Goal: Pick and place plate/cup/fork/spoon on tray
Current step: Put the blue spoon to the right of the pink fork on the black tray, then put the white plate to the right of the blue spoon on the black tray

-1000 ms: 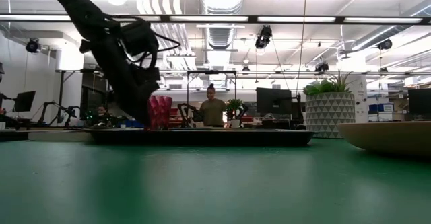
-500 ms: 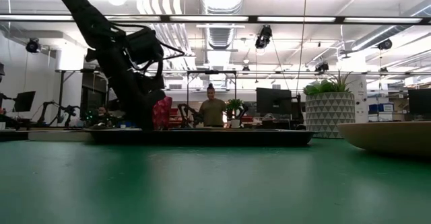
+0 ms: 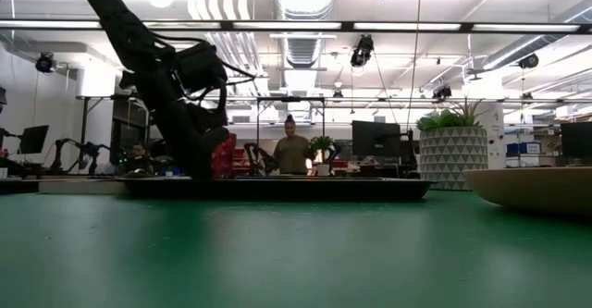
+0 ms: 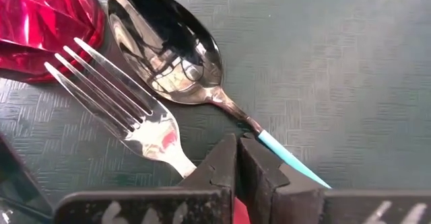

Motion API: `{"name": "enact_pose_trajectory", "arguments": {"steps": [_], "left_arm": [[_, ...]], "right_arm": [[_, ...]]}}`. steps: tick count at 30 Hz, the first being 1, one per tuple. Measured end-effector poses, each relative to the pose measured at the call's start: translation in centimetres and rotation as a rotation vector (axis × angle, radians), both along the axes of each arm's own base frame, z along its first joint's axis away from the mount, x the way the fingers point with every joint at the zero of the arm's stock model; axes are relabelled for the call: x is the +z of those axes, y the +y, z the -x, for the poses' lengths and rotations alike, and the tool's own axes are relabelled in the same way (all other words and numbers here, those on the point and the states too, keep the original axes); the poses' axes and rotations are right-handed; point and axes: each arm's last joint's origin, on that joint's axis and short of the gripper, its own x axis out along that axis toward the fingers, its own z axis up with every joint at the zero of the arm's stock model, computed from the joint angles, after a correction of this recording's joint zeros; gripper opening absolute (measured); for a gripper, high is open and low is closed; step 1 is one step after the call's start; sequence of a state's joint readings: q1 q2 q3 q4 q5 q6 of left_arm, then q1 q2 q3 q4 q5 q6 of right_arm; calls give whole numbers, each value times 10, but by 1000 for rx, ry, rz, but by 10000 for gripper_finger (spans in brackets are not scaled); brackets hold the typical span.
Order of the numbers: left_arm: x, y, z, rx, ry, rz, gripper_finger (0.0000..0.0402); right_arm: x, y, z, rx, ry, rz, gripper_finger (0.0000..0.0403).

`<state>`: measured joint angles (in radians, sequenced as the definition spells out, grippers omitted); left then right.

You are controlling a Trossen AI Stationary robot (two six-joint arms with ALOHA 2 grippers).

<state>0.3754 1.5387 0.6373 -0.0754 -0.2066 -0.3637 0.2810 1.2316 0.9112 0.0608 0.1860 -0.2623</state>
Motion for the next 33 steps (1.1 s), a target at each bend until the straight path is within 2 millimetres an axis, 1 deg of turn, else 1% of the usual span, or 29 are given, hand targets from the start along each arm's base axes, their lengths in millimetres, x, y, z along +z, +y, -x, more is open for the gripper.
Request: {"name": "enact_pose_trajectory", "arguments": {"steps": [10, 15, 20, 25, 29, 33], "left_arm": [[2, -2, -1, -13, -21, 0, 0], [15, -10, -2, -44, -68, -17, 0], [34, -26, 0, -104, -127, -31, 0], [48, -51, 11, -191, -90, -14, 0], [49, -66, 18, -263, -33, -2, 0], [47, -73, 14, -306, -30, -13, 0]], "right_arm": [[0, 0, 0, 0, 0, 0, 9], [0, 0, 0, 0, 0, 0, 9], [0, 0, 0, 0, 0, 0, 9], [0, 0, 0, -2, 1, -7, 9], [0, 0, 0, -1, 0, -3, 9], [0, 0, 0, 0, 0, -1, 9]]}}
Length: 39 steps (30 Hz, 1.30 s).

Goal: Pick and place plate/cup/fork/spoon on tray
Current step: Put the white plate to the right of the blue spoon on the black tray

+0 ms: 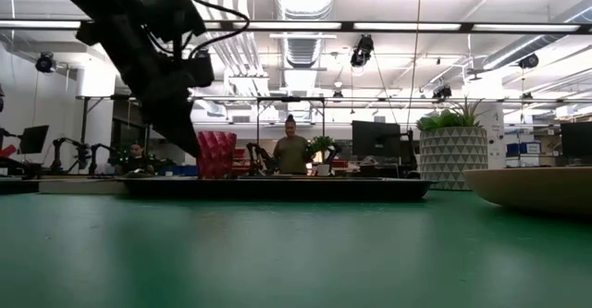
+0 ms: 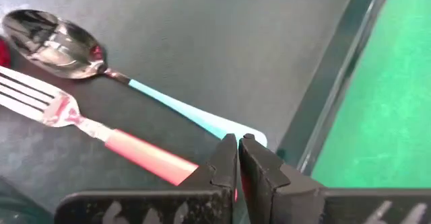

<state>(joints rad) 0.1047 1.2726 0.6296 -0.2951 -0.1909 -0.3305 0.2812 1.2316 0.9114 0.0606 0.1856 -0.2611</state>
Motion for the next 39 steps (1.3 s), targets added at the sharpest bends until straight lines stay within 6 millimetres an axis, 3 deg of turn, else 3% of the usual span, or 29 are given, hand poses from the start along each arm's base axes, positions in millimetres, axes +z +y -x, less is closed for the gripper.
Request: {"name": "enact_pose_trajectory", "arguments": {"steps": [10, 14, 20, 30, 39], "left_arm": [[-24, 3, -16, 30, 46, -41, 0], [-24, 3, -18, 28, 39, -43, 0], [-11, -7, -17, -6, -29, -47, 0], [20, -50, -16, -179, -242, -46, 0], [46, -80, -1, -330, -381, -42, 0]], "right_arm": [[0, 0, 0, 0, 0, -1, 9], [0, 0, 0, -2, 4, -5, 9], [-1, 0, 0, -3, 6, -6, 9], [-2, 1, 0, -71, 28, -200, 9], [-34, 28, -9, -94, 170, -359, 9]]}}
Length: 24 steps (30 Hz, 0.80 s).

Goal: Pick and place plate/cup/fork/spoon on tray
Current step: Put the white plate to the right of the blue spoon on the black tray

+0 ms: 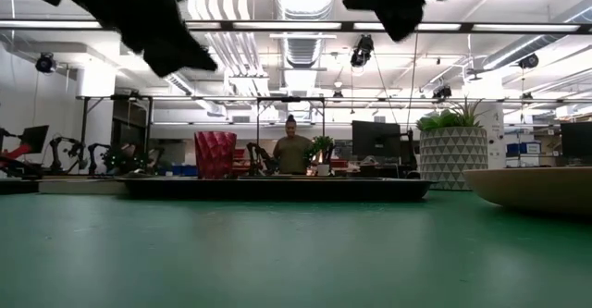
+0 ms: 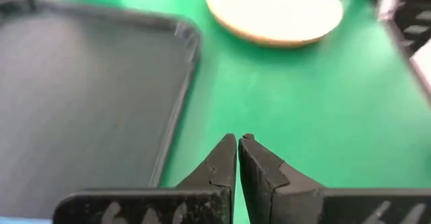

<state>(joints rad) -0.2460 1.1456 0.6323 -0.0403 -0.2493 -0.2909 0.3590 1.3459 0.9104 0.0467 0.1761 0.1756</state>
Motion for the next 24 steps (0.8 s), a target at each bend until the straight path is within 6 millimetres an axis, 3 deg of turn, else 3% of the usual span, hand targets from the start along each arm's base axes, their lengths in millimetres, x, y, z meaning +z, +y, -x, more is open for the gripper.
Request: {"name": "enact_pose_trajectory", "arguments": {"steps": [6, 14, 24], "left_arm": [[11, -10, 5, -37, -77, -6, 0], [15, -12, 2, -20, -137, 8, 0], [14, -14, 2, -29, -130, 10, 0]], "right_arm": [[-21, 28, 7, -56, 232, -131, 9], [-12, 59, 24, -284, 529, -238, 9], [-25, 86, 37, -574, 839, -166, 9]]}}
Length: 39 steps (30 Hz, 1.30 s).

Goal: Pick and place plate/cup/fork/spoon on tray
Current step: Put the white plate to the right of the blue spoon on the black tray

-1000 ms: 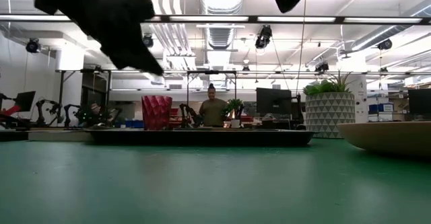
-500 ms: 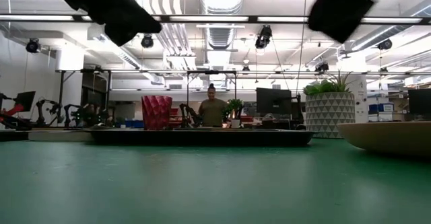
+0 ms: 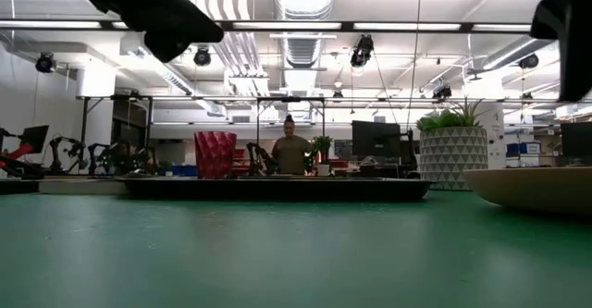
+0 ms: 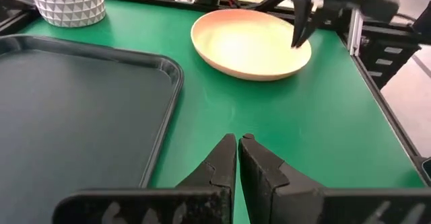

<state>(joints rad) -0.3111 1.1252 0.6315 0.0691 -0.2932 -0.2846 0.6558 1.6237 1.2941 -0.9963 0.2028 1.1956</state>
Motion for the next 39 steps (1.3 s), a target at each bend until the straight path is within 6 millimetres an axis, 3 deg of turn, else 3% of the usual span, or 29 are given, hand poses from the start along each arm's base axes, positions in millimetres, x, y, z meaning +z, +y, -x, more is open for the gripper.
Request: {"name": "enact_pose_trajectory", "arguments": {"steps": [11, 22, 27, 39], "left_arm": [[0, 0, 0, 9, -1, 22, 0], [0, 0, 0, 7, -1, 22, 0], [0, -1, 0, 6, 1, 21, 0], [0, -1, 0, 5, 3, 21, 0]], "right_arm": [[-22, 12, -12, 9, 72, 22, 16], [-24, 12, -14, 67, 58, 31, 133], [-28, 12, -13, 69, 62, 39, 164], [-70, 14, -21, 39, 129, 145, 160]]}}
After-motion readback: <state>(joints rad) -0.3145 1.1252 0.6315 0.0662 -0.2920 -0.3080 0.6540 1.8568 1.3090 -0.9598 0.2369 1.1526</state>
